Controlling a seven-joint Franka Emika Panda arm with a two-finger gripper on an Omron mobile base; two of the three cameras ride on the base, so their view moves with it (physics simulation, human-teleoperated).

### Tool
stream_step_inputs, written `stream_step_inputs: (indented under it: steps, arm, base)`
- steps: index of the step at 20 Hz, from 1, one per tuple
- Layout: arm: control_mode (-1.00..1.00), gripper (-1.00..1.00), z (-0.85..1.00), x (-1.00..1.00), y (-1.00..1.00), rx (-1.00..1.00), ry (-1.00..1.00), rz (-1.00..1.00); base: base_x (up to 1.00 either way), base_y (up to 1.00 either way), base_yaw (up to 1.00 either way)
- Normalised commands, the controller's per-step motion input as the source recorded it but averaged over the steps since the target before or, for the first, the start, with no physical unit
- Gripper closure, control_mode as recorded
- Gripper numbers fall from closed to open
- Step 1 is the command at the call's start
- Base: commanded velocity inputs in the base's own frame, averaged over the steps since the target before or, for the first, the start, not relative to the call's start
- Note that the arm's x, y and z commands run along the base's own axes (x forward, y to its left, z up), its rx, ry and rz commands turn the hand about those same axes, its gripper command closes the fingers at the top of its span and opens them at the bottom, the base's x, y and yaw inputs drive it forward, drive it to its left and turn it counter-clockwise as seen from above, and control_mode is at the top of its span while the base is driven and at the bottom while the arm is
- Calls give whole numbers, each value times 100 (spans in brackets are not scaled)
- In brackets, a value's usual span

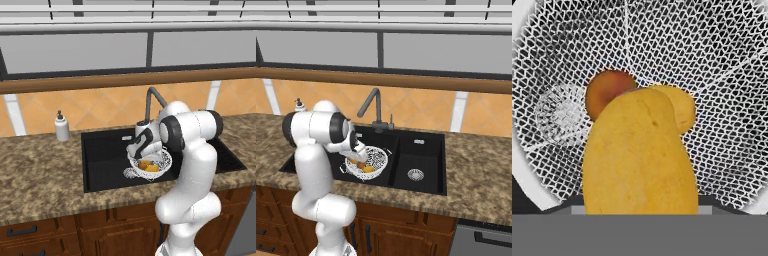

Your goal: Put the colander in the sink, put the peach, mango, mango in the colander, and turn on the sink faucet and pour water over the colander.

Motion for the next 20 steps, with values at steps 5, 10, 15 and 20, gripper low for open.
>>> stream_step_inputs:
  steps: [5, 10, 15, 20]
  arm:
    - [-100, 100, -36, 44, -5, -1, 0, 0]
    - [-100, 100, -46, 35, -5, -2, 0, 0]
    - [-100, 100, -49, 22, -4, -3, 0, 0]
    - [-100, 100, -7, 2, -1, 0, 0, 0]
  base:
    - [0, 0, 0]
    - [0, 0, 0]
    - [0, 0, 0]
    - [0, 0, 0]
